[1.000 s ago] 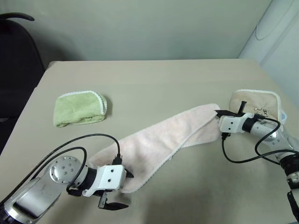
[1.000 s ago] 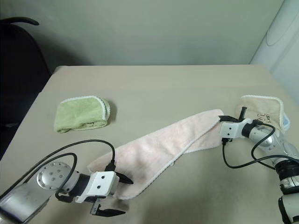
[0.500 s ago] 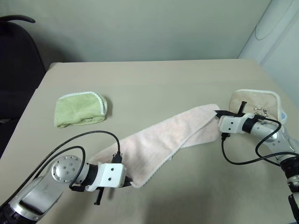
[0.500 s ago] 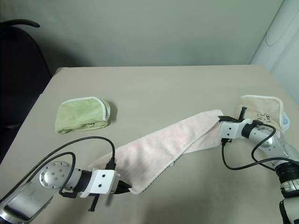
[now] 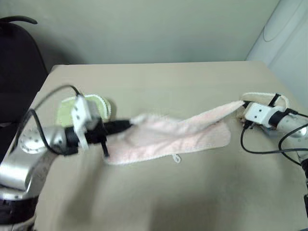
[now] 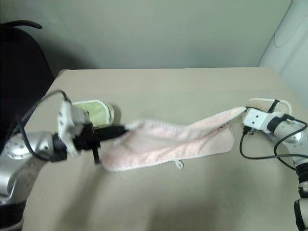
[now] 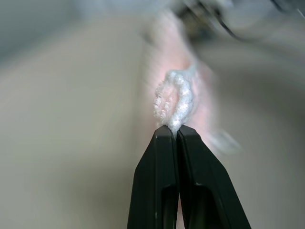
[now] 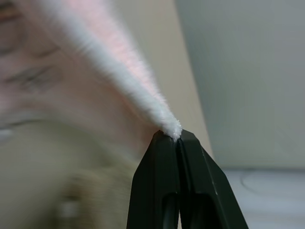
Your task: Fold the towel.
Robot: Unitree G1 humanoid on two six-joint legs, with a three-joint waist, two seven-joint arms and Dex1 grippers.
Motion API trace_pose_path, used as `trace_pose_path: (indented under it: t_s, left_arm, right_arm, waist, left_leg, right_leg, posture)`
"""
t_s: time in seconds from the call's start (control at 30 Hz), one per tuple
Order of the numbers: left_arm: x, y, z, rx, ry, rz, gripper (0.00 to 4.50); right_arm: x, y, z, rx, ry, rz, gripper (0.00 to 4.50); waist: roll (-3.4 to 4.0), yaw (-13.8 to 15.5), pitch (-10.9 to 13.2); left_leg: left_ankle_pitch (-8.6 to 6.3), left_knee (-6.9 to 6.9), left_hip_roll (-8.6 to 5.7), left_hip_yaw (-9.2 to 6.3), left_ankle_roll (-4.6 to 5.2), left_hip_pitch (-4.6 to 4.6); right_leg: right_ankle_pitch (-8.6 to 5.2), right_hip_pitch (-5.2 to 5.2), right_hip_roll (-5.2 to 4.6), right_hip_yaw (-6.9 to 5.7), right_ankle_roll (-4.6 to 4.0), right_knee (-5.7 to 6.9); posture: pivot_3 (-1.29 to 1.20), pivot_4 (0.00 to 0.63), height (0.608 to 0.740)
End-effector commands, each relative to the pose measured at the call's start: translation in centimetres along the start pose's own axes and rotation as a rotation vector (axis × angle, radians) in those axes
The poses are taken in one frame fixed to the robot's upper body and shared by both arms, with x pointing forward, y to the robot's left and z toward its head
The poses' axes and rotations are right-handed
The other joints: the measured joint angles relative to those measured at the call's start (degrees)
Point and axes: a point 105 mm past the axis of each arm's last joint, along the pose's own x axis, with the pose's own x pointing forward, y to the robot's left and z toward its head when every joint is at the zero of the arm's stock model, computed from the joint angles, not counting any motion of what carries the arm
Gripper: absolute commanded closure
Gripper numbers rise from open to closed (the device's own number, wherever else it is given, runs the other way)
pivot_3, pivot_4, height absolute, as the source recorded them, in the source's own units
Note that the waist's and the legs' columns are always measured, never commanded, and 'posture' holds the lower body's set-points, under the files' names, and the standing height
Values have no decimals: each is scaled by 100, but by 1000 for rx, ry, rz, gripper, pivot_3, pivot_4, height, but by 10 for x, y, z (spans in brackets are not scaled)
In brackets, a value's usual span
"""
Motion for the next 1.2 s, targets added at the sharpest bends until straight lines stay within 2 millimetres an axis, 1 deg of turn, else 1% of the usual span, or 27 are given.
trace_pose_path:
  t_s: [0.03,0.1,0.2,0.27,0.3,0.37,0.4,0.47,0.53,0.63,0.7,0.77,0.8,0.87,0.97,1.0,1.03,1.13,1.2]
  left_arm:
    - [16,47,19,-23,-112,177,4472]
    - [26,68,31,-16,-164,228,4472]
    - [32,90,57,19,-243,263,4472]
    - [30,94,69,29,-277,253,4472]
    - [28,93,71,38,-278,238,4472]
    - [23,85,69,75,-252,200,4472]
    - [20,82,67,86,-237,186,4472]
    - [11,71,61,70,-207,145,4472]
    - [2,51,49,53,-154,75,4472]
    - [-15,13,25,23,-39,-38,4472]
    - [-25,-11,11,7,35,-102,4472]
    - [-36,-34,-9,-25,145,-149,4472]
    - [-43,-47,-24,-49,218,-166,4472]
    - [-52,-62,-39,-79,299,-182,4472]
    - [-65,-81,-57,-174,367,-187,4472]
    - [-68,-85,-59,-197,374,-185,4472]
    - [-69,-87,-60,-210,372,-181,4472]
    - [-71,-81,-66,-227,367,-122,4472]
    - [-68,-64,-68,-223,335,-38,4472]
  right_arm:
    - [5,-50,3,7,17,-147,4500]
    - [8,-75,9,17,8,-203,4500]
    - [3,-109,17,28,-12,-274,4500]
    - [-4,-124,21,31,-27,-298,4500]
    - [-8,-128,21,37,-36,-300,4500]
    - [-15,-128,22,56,-67,-272,4500]
    - [-17,-125,22,62,-79,-253,4500]
    - [-25,-114,20,78,-102,-188,4500]
    - [-35,-92,17,104,-123,-84,4500]
    - [-54,-51,13,158,-129,103,4500]
    - [-67,-29,13,195,-123,198,4500]
    - [-79,-5,16,248,-117,301,4500]
    - [-87,12,19,277,-122,383,4500]
    - [-98,30,25,322,-125,478,4500]
    - [-108,45,25,359,-85,580,4500]
    - [-110,47,25,365,-75,602,4500]
    - [-111,48,24,366,-68,612,4500]
    - [-96,39,24,318,-72,569,4500]
    - [-75,28,22,269,-70,495,4500]
  waist:
    - [7,0,3]
    - [9,-8,4]
    - [11,-17,5]
    - [10,-14,5]
    - [10,-14,5]
    - [11,-15,6]
    - [11,-16,6]
    - [10,-17,6]
    - [9,-12,6]
    - [7,-6,7]
    - [6,-6,8]
    - [6,-7,8]
    - [6,-12,7]
    - [5,-14,7]
    - [-1,-16,7]
    - [-1,-14,7]
    - [-2,-8,7]
    - [-2,-6,7]
    - [2,-21,5]
  left_leg:
    - [1,3,0,0,-2,-1]
    - [4,5,0,-1,-5,-18]
    - [45,6,0,-1,-64,-55]
    - [50,11,0,-3,-72,-71]
    - [53,13,0,-7,-73,-84]
    - [55,12,0,-8,-75,-93]
    - [56,10,0,-8,-76,-97]
    - [58,12,0,-7,-77,-104]
    - [60,13,0,-7,-79,-111]
    - [62,16,0,-5,-84,-117]
    - [63,17,1,2,-85,-118]
    - [61,22,2,13,-83,-109]
    - [61,22,2,18,-82,-108]
    - [55,21,4,31,-77,-89]
    - [35,20,6,31,-46,-59]
    - [12,22,6,32,-12,-42]
    - [8,23,5,32,-7,-26]
    - [-3,23,3,29,4,5]
    - [-4,23,3,31,5,12]
  right_leg:
    - [0,-1,0,0,0,2]
    - [0,-21,0,0,1,4]
    - [4,-56,0,2,7,4]
    - [5,-68,0,0,8,6]
    - [7,-78,0,-1,10,4]
    - [8,-86,0,-2,9,4]
    - [8,-91,0,-2,9,4]
    - [7,-98,0,-1,9,6]
    - [8,-99,1,-4,9,4]
    - [7,-101,3,-5,9,4]
    - [7,-99,4,-4,10,1]
    - [4,-90,5,0,14,5]
    - [4,-90,5,4,15,2]
    - [0,-67,7,8,20,0]
    - [-2,-34,11,11,23,-6]
    - [-2,-19,11,13,24,-8]
    - [-6,3,11,14,28,-9]
    - [-14,33,11,13,26,-9]
    - [-13,35,11,15,26,-7]
  posture:
    - [0,150,740]
    - [0,150,740]
    - [0,150,740]
    - [0,150,740]
    - [0,150,740]
    - [0,150,740]
    - [0,150,740]
    - [0,150,740]
    - [0,150,740]
    - [0,150,740]
    - [0,150,740]
    - [0,150,740]
    - [0,150,740]
    - [0,150,740]
    - [0,150,740]
    - [0,150,740]
    - [0,150,740]
    - [0,150,740]
    - [0,150,740]
